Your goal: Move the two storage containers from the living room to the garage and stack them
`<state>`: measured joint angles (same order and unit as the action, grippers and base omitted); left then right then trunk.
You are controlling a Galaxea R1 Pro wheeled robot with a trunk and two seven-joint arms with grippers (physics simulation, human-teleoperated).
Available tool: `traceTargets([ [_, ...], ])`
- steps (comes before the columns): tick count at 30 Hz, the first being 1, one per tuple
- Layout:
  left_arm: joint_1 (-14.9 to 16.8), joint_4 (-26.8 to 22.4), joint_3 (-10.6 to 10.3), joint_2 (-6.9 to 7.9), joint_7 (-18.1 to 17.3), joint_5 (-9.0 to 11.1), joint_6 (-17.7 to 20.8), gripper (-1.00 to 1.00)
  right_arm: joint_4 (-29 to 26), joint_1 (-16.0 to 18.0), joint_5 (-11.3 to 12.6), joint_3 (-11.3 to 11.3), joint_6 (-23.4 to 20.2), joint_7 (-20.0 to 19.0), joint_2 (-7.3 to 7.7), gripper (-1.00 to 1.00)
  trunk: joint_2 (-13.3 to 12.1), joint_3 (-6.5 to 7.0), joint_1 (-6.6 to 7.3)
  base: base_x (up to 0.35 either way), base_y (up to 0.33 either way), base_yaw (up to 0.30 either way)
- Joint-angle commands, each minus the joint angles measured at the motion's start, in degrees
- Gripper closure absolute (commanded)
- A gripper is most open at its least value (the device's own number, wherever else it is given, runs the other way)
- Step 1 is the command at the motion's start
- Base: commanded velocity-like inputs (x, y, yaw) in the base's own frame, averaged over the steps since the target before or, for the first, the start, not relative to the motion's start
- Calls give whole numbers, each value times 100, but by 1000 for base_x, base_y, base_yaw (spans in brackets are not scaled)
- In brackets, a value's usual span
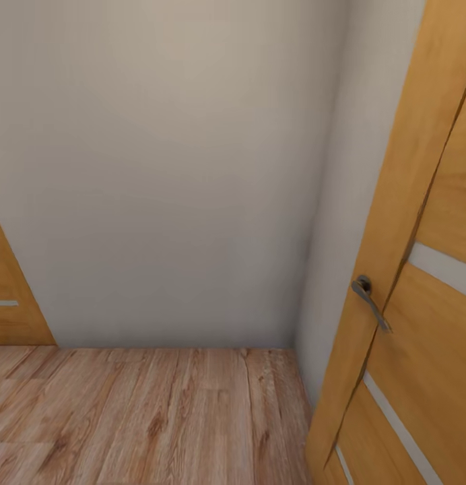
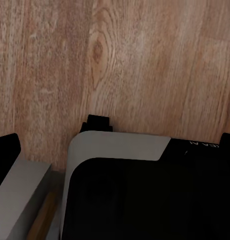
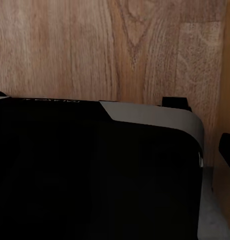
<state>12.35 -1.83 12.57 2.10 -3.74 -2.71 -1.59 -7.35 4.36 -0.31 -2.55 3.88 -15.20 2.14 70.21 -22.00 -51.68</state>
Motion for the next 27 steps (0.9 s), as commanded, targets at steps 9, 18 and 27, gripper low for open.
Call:
traceTargets([
  [9, 4, 7, 44, 1, -22, -28, -17, -100, 6, 6, -4, -26, 16, -27, -2, -100, 3, -6, -2, 72, 14, 75],
  [18, 4, 7, 44, 1, -22, -28, -17, -100, 6, 4, -4, -26, 16, -27, -2, -100, 3, -6, -2, 6, 1, 51],
  [27, 4, 6, 44, 1, -22, -28, -17, -100, 6, 4, -4, -26, 16, -27, -1, -100, 3, -6, -2, 0, 0, 3],
])
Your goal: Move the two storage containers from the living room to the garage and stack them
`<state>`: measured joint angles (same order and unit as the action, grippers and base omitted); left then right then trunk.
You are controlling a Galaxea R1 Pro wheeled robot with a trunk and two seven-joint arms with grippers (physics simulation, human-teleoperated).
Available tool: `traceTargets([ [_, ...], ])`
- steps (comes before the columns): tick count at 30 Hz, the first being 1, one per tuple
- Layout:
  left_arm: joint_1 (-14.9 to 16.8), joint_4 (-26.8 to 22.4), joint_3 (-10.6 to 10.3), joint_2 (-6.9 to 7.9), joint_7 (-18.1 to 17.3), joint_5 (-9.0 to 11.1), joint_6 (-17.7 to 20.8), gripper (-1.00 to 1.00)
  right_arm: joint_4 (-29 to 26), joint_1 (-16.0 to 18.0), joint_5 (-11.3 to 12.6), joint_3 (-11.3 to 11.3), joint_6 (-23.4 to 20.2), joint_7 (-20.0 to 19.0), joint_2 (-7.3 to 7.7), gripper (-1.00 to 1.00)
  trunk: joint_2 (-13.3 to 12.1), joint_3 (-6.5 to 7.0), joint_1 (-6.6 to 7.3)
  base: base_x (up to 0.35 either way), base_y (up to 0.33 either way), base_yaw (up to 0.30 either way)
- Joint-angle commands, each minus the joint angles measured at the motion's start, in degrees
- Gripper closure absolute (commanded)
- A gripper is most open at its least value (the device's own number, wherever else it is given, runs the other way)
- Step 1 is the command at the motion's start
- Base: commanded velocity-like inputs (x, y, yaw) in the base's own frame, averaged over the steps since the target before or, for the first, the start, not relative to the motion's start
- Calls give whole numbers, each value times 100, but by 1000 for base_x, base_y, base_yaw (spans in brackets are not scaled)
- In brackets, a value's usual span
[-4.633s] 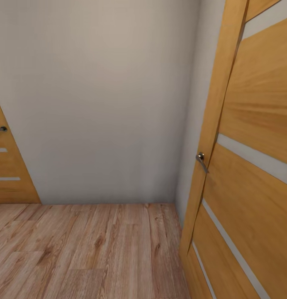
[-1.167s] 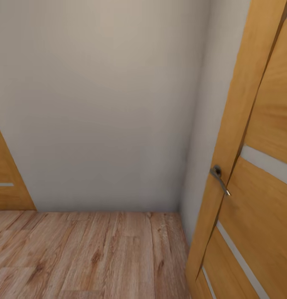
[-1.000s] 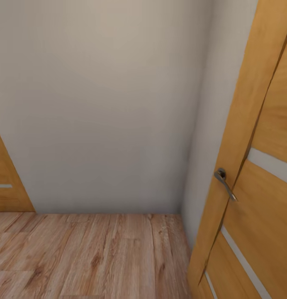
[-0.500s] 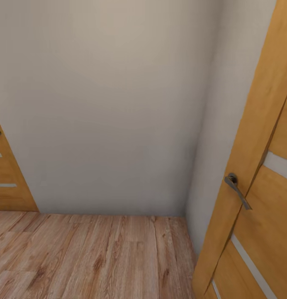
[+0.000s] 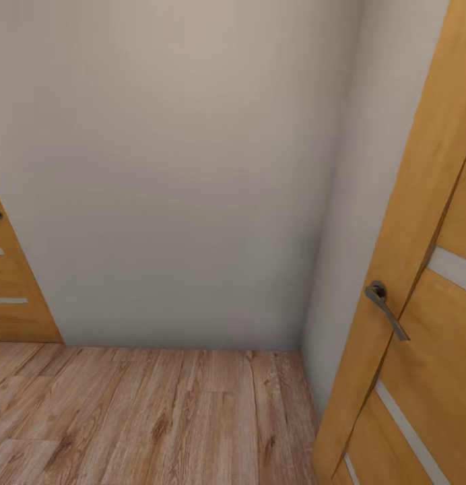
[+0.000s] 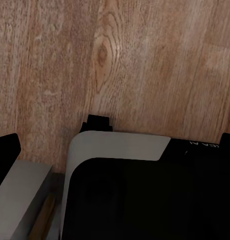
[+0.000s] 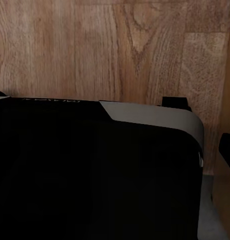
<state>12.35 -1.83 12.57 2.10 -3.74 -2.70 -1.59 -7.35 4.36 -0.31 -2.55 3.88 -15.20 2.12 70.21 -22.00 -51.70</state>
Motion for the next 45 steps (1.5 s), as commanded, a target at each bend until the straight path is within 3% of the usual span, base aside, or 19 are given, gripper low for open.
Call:
traceTargets([
  [1, 4, 5, 44, 1, -21, -28, -17, -100, 6, 5, -4, -27, 16, -27, 0, -100, 4, -6, 0, 0, 0, 0],
  [45, 4, 5, 44, 10, -21, -30, -17, -100, 7, 6, -4, -27, 16, -27, 0, -100, 4, -6, 0, 38, -6, 0],
])
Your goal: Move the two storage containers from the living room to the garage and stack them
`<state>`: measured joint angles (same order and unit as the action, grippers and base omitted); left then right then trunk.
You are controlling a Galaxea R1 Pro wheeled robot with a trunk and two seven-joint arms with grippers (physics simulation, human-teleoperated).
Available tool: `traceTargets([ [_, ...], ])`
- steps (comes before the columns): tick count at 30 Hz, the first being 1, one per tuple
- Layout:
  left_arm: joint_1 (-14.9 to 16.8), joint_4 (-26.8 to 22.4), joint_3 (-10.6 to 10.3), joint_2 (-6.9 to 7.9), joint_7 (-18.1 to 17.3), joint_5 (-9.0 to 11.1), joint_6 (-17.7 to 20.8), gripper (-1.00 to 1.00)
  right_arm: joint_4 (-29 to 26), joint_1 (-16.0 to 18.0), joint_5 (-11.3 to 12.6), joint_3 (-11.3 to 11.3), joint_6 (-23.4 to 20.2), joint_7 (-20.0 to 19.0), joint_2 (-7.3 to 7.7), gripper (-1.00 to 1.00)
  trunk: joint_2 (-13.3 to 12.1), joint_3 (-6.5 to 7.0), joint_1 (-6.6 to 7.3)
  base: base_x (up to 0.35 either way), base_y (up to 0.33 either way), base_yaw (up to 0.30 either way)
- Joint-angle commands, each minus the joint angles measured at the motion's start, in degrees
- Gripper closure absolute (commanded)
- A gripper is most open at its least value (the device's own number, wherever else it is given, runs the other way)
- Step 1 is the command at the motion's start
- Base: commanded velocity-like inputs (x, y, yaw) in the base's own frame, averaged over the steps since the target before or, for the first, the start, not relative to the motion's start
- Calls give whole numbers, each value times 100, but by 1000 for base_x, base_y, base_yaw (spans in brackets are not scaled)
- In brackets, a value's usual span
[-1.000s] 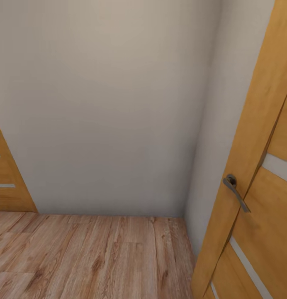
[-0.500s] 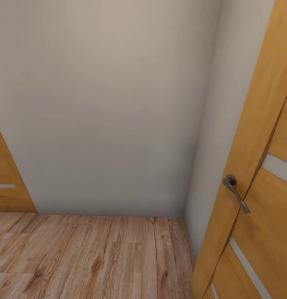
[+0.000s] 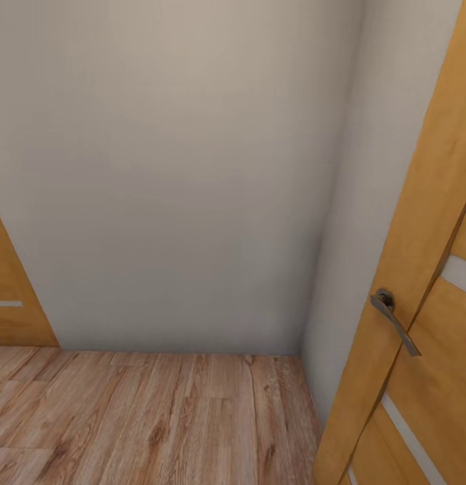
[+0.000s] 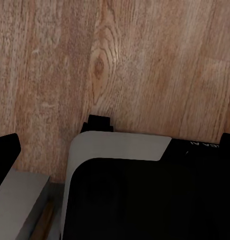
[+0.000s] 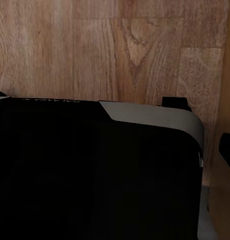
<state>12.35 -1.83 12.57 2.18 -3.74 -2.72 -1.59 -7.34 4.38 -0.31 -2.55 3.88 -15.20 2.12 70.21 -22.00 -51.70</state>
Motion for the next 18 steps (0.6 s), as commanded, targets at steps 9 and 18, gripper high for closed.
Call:
traceTargets([
  [9, 4, 5, 44, 1, -21, -27, -17, -100, 10, 2, -4, -27, 16, -27, 4, -100, 4, -6, 0, 36, 1, 0],
  [18, 4, 4, 43, 1, -21, -27, -17, -100, 6, 2, -4, -27, 16, -27, 4, -100, 4, -6, 0, 46, 0, 0],
])
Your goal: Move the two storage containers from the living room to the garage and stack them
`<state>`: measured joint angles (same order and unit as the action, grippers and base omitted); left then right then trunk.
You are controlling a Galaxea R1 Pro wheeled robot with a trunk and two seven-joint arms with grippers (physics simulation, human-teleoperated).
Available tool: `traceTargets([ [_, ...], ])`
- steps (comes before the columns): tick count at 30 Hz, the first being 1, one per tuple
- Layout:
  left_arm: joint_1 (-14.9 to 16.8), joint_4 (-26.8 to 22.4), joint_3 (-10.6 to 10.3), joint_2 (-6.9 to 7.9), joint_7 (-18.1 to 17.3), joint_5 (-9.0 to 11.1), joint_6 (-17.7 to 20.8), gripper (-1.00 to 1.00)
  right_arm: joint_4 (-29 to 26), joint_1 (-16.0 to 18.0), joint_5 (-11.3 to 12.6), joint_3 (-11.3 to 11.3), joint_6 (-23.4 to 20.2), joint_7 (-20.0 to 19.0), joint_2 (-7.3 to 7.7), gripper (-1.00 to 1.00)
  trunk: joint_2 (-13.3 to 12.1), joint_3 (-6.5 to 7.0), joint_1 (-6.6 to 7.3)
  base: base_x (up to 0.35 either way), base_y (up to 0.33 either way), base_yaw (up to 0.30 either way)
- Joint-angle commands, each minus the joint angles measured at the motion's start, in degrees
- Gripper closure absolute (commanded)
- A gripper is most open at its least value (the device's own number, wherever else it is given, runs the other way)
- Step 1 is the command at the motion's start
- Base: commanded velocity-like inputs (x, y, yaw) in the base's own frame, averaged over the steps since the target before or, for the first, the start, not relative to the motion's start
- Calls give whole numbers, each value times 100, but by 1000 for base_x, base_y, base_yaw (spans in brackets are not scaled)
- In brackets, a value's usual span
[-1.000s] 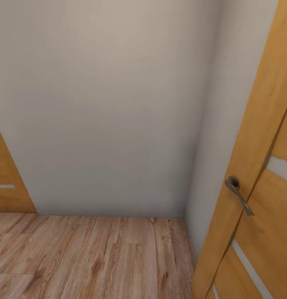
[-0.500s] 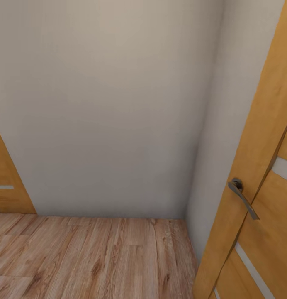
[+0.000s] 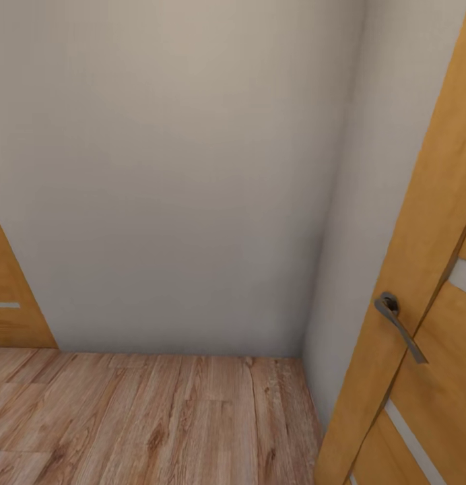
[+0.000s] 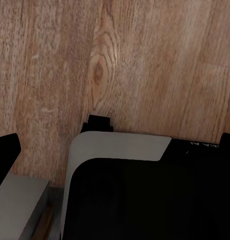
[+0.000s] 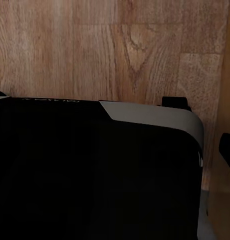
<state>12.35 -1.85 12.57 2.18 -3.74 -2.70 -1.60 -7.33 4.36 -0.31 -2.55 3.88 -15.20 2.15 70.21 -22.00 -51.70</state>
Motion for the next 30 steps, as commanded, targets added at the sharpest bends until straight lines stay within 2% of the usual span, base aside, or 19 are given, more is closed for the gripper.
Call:
traceTargets([
  [1, 4, 7, 44, 1, -21, -28, -16, -100, 6, 5, -4, -26, 16, -27, -1, -100, 4, -6, 0, 7, 0, 0],
  [25, 4, 5, 35, 1, -21, -28, -16, -100, 5, 4, -4, -26, 16, -27, -2, -100, 4, -6, 0, 68, 0, 0],
  [30, 4, 4, 35, 1, -21, -28, -16, -100, 6, 4, -4, -26, 16, -27, 1, -100, 4, -6, 0, 223, 0, 0],
])
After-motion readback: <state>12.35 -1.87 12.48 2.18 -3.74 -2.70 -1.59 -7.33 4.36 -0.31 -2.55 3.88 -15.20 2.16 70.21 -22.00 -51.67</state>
